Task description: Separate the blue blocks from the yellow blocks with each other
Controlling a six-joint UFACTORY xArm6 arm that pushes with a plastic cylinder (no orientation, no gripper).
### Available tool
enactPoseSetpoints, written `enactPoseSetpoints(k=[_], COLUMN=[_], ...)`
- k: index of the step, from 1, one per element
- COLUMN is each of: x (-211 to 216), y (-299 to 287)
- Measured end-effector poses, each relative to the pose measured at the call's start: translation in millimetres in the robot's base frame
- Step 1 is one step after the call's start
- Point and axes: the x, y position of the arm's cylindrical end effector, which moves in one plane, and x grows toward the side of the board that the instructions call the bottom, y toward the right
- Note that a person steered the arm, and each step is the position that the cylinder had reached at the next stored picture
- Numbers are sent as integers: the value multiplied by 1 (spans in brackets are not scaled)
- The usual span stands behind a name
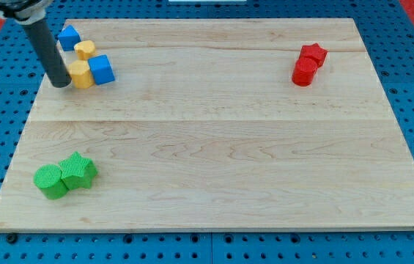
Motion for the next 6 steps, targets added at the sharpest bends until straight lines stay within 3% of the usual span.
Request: enactPoseSetpoints(k=[1,2,4,5,6], x=[-8,-21,-37,-39,-87], y=[47,47,-64,-66,-65])
